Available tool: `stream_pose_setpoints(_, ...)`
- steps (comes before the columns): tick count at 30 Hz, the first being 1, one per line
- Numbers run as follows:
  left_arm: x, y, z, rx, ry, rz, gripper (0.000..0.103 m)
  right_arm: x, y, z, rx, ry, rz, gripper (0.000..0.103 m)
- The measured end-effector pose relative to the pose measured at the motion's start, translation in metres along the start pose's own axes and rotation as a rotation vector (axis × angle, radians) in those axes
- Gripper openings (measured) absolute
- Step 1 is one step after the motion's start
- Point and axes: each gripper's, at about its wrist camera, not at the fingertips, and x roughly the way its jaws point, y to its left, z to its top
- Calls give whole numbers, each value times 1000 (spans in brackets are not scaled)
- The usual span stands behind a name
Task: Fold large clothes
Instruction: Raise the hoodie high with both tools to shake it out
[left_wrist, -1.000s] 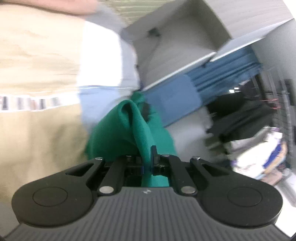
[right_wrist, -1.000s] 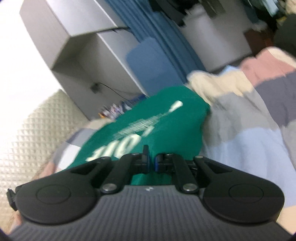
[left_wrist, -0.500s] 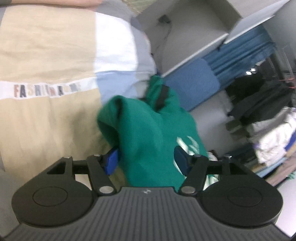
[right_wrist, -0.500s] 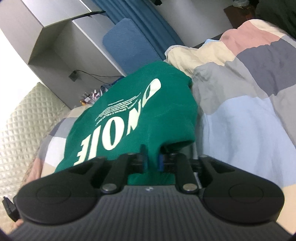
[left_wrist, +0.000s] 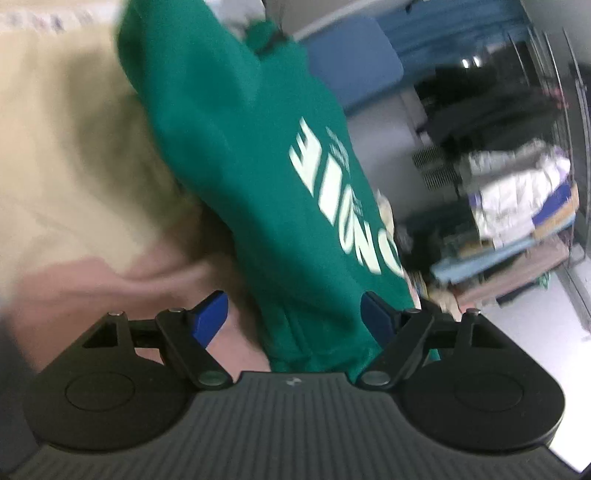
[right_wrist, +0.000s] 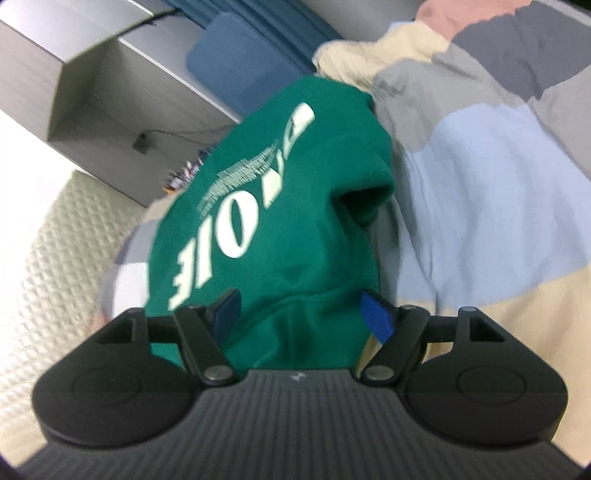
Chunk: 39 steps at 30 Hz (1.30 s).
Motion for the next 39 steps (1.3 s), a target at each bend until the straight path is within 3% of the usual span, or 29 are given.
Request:
stream_pose_setpoints(4, 47, 3, 3, -10, 57, -86, 84, 26, -9, 8, 13, -4, -24, 75)
stream_pose_setpoints(8, 84, 1, 2, 27, 78, -97, 83, 46, -21, 14, 18, 3, -5, 74)
stream_pose_setpoints(9, 89, 1, 2, 34, 79, -103, 83, 49, -23, 14, 16, 2, 9, 73)
stream_pose_setpoints(10, 91, 0, 3, 45, 76, -110, 80, 50, -23, 15, 10, 1, 33, 64)
stream_pose_setpoints(11, 90, -2, 2, 60, 66, -121, 69, 50, -22, 15, 0, -6, 60, 58)
stream_pose_setpoints(12, 88, -3, 2, 66, 57, -124, 54, 48, -18, 15, -20, -17, 83, 44)
stream_pose_setpoints(13, 89, -4, 3, 67, 53, -125, 46, 44, -13, 15, -43, -26, 107, 27)
stream_pose_setpoints(14, 87, -6, 4, 76, 49, -131, 28, 40, -7, 15, -61, -30, 137, 23)
stream_pose_setpoints(15, 83, -9, 6, 91, 35, -146, 17, 36, 0, 15, -77, -37, 176, 21)
stream_pose_setpoints(17, 66, -14, 8, 96, -24, -221, 11, 26, 17, 14, -145, -58, 236, 19)
stream_pose_setpoints(21, 25, -29, 7, 127, -115, -340, 8, -1, 50, 0, -322, -107, 235, 15)
stream_pose_setpoints(28, -72, -52, -3, 177, -246, -495, 7, -74, 77, -22, -372, -244, 383, 11)
stream_pose_setpoints(30, -101, -65, -4, 211, -274, -521, 7, -97, 92, -25, -408, -282, 439, 11)
stream_pose_setpoints(39, -235, -168, 15, 387, -412, -562, 8, -212, 194, -15, -578, -398, 511, 11)
